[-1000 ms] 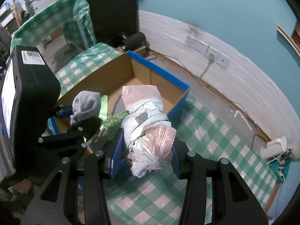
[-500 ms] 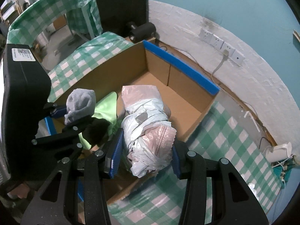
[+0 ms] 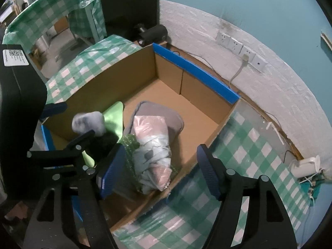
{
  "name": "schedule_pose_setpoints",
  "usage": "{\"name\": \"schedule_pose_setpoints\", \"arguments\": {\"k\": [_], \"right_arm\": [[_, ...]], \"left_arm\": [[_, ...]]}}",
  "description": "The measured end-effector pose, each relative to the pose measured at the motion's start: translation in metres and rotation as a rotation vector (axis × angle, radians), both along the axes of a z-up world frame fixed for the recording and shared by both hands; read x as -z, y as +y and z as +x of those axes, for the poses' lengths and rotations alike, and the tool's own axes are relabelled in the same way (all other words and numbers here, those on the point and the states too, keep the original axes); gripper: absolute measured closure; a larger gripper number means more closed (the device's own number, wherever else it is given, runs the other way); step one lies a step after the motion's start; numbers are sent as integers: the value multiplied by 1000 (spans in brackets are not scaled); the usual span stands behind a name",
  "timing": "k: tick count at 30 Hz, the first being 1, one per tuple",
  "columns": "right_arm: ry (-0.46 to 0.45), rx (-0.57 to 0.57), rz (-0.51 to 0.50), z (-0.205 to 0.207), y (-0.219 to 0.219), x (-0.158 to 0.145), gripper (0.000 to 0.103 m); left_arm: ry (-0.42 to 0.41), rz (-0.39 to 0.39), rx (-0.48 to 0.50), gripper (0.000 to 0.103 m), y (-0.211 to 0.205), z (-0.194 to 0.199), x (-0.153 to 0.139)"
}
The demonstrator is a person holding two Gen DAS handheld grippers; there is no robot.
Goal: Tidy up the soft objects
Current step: 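Lower the bundle and grey sock into the box and open both grippers, then move both open tools from the box over the white bag and foam tube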
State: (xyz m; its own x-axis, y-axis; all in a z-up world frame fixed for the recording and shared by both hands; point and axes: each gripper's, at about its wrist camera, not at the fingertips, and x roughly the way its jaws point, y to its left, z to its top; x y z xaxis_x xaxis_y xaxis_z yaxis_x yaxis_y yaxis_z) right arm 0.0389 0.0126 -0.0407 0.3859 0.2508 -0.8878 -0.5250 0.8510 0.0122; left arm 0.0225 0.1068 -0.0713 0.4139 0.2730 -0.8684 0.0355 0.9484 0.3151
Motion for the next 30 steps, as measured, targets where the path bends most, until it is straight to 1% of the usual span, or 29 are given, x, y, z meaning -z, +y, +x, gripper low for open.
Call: {"name": "schedule_pose_setpoints", "arguments": {"k": [3,6,10,17,20,30], "right_arm": [[-10,5,-6,-2,-8,-2,31],[-14,25,-4,-4,-17,-3,31],[-22,58,-1,-5,-31,-5,30],[-32,97,4,-11,-55,-10,30],[-40,110,-1,-15,-66,-11,30],[-53,148,-27,-27,-100,-9,30]], "left_arm": [[-12,1,10,29,-4,0,-4],[-20,-18,26,29,-10,-1,-6],[-28,-20,46,29,-19,-2,-10],[-54,-36,83,26,-39,-5,-21],[-61,-33,104,23,-49,-7,-24],[-69,-17,157,23,-78,-14,-27]]}}
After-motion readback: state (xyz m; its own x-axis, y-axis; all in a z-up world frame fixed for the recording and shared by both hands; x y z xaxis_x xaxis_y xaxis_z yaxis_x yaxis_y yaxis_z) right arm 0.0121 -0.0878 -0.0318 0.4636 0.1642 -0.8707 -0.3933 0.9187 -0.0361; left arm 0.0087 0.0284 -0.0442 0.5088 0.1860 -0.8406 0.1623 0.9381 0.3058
